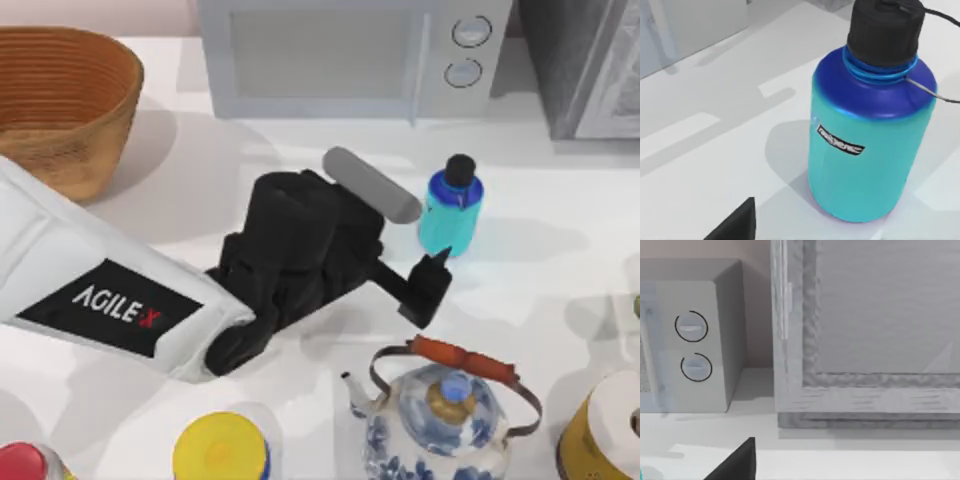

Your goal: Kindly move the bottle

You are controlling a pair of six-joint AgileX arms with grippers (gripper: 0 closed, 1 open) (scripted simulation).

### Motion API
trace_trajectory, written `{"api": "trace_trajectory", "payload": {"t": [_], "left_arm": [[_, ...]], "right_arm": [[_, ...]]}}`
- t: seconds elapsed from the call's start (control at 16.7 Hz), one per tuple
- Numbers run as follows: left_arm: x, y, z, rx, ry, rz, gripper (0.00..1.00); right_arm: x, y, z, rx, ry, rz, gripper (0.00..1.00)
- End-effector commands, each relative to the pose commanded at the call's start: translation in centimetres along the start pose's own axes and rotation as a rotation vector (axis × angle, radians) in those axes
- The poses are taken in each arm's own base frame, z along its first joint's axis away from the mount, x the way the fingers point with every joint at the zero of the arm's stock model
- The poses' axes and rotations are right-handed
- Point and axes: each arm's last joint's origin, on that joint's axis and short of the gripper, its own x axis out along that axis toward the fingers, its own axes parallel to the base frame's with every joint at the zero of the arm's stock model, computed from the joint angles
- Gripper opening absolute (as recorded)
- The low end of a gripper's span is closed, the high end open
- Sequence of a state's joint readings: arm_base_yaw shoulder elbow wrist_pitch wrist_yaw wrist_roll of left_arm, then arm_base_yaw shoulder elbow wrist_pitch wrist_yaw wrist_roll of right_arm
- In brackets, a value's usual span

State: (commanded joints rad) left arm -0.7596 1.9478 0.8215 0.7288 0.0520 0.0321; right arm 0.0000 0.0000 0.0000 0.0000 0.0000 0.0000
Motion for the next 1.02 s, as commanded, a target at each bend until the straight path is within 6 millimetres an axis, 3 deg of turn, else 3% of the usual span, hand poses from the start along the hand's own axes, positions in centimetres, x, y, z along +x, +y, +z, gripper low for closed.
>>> {"api": "trace_trajectory", "payload": {"t": [0.48, 1.02], "left_arm": [[0.5, 0.0, -0.2, 0.001, 0.005, -0.002, 1.00], [8.8, -0.3, 0.0, 0.002, 0.001, -0.006, 1.00]], "right_arm": [[0.0, 0.0, 0.0, 0.000, 0.000, 0.000, 1.00], [0.0, 0.0, 0.0, 0.000, 0.000, 0.000, 1.00]]}}
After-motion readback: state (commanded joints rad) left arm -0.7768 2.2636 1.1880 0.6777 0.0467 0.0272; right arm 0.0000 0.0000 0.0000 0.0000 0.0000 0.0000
